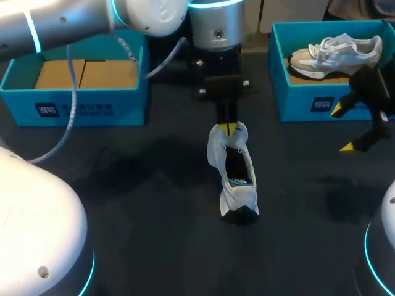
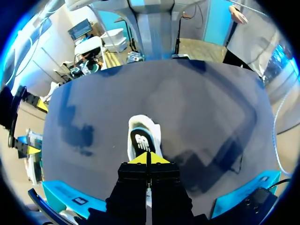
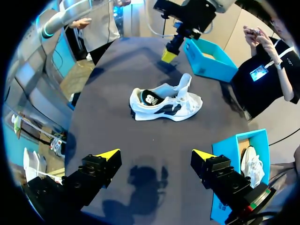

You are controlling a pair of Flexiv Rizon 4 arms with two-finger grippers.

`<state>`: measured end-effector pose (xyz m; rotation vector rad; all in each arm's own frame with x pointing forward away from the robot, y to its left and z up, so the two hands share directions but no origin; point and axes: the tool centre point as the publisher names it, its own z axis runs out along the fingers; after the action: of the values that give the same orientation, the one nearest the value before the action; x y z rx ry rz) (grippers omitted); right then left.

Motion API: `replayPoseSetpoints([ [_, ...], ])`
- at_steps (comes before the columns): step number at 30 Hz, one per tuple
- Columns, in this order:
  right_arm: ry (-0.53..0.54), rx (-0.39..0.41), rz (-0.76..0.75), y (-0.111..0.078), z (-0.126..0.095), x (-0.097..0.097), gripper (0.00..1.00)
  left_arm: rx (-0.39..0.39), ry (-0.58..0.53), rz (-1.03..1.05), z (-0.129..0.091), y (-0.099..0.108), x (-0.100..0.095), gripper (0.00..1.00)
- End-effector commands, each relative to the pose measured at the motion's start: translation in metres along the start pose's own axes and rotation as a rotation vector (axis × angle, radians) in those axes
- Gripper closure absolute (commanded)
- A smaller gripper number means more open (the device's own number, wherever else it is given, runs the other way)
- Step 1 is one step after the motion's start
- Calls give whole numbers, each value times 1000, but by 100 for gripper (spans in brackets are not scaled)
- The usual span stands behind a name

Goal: Take the shoe out of the shoebox, open the shoe tongue, remove and reinsert the insole, then place the shoe into the shoebox

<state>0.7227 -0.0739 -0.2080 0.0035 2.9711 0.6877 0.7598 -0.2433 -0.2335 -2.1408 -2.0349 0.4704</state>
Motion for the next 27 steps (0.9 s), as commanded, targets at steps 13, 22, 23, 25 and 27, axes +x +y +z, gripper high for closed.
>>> replayPoseSetpoints([
  [13, -2, 1, 0, -1, 0, 1, 0, 12, 106, 38, 34, 18, -22, 100],
  [22, -2, 1, 0, -1, 0, 1, 0, 31, 69, 40, 55, 12, -22, 100],
  [23, -2, 1, 0, -1, 0, 1, 0, 30, 60, 34, 54, 11, -23, 100],
  [25, -2, 1, 0, -1, 0, 1, 0, 43, 44, 36, 53, 7, -24, 100],
  [27, -2, 1, 0, -1, 0, 1, 0, 49, 45, 34, 53, 4, -25, 100],
])
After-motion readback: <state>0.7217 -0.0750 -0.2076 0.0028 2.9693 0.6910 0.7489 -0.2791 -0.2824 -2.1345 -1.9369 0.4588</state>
